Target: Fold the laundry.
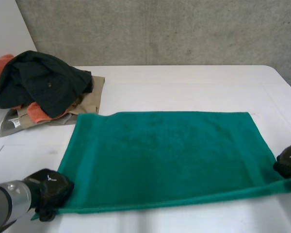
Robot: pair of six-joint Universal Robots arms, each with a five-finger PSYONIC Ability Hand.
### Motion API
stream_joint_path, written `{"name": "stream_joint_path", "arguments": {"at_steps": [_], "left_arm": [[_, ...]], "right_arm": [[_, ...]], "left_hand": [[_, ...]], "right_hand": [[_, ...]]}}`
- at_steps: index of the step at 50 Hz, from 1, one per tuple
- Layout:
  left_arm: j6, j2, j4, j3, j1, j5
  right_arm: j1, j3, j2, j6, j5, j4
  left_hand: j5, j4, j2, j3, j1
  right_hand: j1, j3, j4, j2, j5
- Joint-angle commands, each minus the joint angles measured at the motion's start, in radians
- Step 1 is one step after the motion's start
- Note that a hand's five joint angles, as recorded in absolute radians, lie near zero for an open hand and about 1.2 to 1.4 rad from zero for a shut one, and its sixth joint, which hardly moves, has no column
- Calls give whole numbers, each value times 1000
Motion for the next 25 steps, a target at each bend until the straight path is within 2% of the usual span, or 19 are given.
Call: {"name": "stream_joint_path", "arguments": {"at_steps": [1,5,10,16,23,24,25], "left_arm": [[-160,-113,180,235,-65,-13],[-253,-232,329,384,-103,-38],[-268,-402,455,594,-140,-104],[-207,-629,465,877,-180,-220],[-185,-779,443,1082,-207,-259],[-184,-787,446,1091,-212,-251],[-182,-795,449,1097,-218,-239]], "right_arm": [[95,-104,123,241,5,-255],[135,-168,183,364,18,-398],[175,-254,263,472,65,-587],[222,-381,378,535,145,-762],[256,-516,494,536,197,-862],[259,-533,510,535,203,-866],[268,-551,530,532,206,-866]], "left_hand": [[233,202,200,208,223],[233,202,200,208,223],[233,202,200,208,223],[233,202,200,208,223],[233,202,200,208,223],[233,202,200,208,223],[53,22,20,29,43]], "right_hand": [[263,207,198,220,213],[263,207,198,220,213],[263,207,198,220,213],[263,207,198,220,213],[263,207,198,220,213],[184,129,119,141,135],[-316,-372,-382,-359,-366]]}}
